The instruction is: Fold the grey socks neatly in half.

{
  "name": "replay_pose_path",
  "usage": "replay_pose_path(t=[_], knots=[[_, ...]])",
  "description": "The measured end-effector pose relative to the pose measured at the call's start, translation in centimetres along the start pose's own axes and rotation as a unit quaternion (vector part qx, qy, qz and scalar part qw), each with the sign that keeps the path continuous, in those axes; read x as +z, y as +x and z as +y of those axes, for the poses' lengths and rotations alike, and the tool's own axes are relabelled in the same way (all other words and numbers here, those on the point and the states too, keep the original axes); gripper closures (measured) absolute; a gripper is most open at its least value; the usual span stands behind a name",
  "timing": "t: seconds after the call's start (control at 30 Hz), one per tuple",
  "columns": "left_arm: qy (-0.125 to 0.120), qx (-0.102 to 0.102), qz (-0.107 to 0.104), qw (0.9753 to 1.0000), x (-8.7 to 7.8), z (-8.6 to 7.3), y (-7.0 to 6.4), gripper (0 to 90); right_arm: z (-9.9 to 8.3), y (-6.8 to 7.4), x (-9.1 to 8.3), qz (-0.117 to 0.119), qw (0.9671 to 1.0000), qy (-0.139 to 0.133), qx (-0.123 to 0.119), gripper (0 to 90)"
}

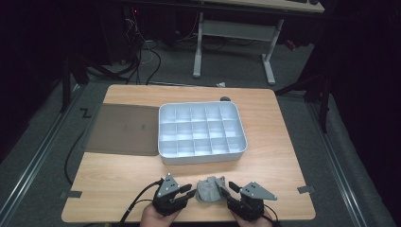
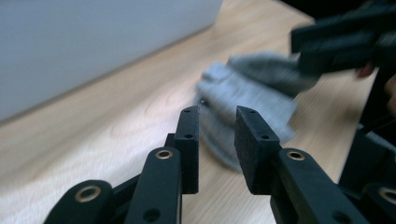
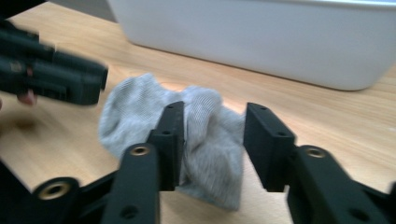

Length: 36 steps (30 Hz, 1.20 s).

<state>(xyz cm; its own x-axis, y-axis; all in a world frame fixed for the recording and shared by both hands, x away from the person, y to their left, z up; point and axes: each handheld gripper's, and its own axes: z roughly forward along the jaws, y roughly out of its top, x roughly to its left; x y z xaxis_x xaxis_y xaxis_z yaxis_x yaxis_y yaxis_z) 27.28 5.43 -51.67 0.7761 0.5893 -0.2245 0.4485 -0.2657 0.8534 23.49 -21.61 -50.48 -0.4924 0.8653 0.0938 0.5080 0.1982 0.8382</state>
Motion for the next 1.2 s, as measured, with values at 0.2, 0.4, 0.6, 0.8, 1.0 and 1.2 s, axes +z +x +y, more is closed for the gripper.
replay_pose_path(t=[0.2, 0.4, 0.6, 0.8, 1.0, 1.2], knots=[[0.004, 0.029, -0.009, 0.9995, 0.8, 0.1, -1.2, 72.2, -0.2, 0.6, -0.1, -0.003, 0.9999, -0.002, -0.015, 66.1], [0.055, 0.032, -0.003, 0.998, 2.3, -0.7, -1.3, 75.5, -0.2, 0.8, 0.3, -0.009, 0.9997, 0.009, -0.019, 88.6], [0.061, 0.03, -0.006, 0.9977, 2.6, -0.7, -1.1, 75.4, 0.8, 1.4, -0.1, -0.004, 0.9995, -0.01, -0.029, 88.8], [0.065, 0.029, -0.007, 0.9974, 2.8, -0.6, -1.1, 75.5, 1.9, 2.6, 0.7, 0.021, 0.9988, -0.004, -0.045, 88.8], [0.069, 0.031, -0.007, 0.9971, 2.9, -0.6, -1.1, 75.9, 1.7, 3.7, 2.1, 0.046, 0.9974, 0.012, -0.054, 88.9], [0.08, 0.026, -0.004, 0.9965, 3.1, -0.6, -1.0, 75.6, 0.9, 4.2, 3.2, 0.063, 0.9961, 0.028, -0.056, 88.9]])
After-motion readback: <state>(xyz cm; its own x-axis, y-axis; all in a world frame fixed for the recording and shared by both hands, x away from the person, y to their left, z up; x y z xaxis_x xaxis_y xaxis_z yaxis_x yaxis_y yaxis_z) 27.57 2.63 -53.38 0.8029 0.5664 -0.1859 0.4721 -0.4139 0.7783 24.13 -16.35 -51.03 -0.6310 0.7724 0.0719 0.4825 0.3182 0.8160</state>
